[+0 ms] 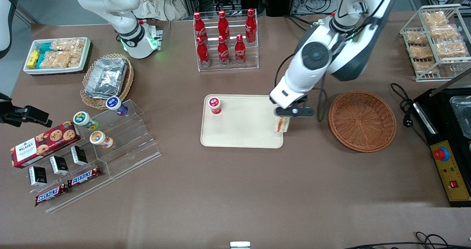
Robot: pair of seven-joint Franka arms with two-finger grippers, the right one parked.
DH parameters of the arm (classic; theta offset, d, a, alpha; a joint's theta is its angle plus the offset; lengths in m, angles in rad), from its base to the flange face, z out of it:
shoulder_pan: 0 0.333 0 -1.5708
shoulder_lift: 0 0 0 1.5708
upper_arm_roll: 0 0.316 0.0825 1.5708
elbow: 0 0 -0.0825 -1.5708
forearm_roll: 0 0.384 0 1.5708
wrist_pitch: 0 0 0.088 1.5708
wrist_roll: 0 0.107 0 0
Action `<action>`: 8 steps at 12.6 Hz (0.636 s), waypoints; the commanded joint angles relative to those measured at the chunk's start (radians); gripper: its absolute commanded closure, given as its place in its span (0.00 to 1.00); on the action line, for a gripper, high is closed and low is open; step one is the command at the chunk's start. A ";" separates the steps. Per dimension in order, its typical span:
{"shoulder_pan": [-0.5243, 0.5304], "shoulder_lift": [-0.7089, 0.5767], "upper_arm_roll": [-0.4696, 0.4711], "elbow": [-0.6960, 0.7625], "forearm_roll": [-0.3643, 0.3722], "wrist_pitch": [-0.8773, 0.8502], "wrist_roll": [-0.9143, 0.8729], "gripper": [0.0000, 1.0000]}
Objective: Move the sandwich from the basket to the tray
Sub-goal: 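Carry the sandwich over the cream tray and lower it down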
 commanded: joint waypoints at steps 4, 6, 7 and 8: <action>-0.088 0.198 0.001 -0.031 0.267 0.201 -0.297 1.00; -0.090 0.232 0.003 -0.049 0.312 0.249 -0.336 1.00; -0.090 0.242 0.003 -0.060 0.332 0.270 -0.356 1.00; -0.090 0.250 0.003 -0.060 0.356 0.272 -0.378 1.00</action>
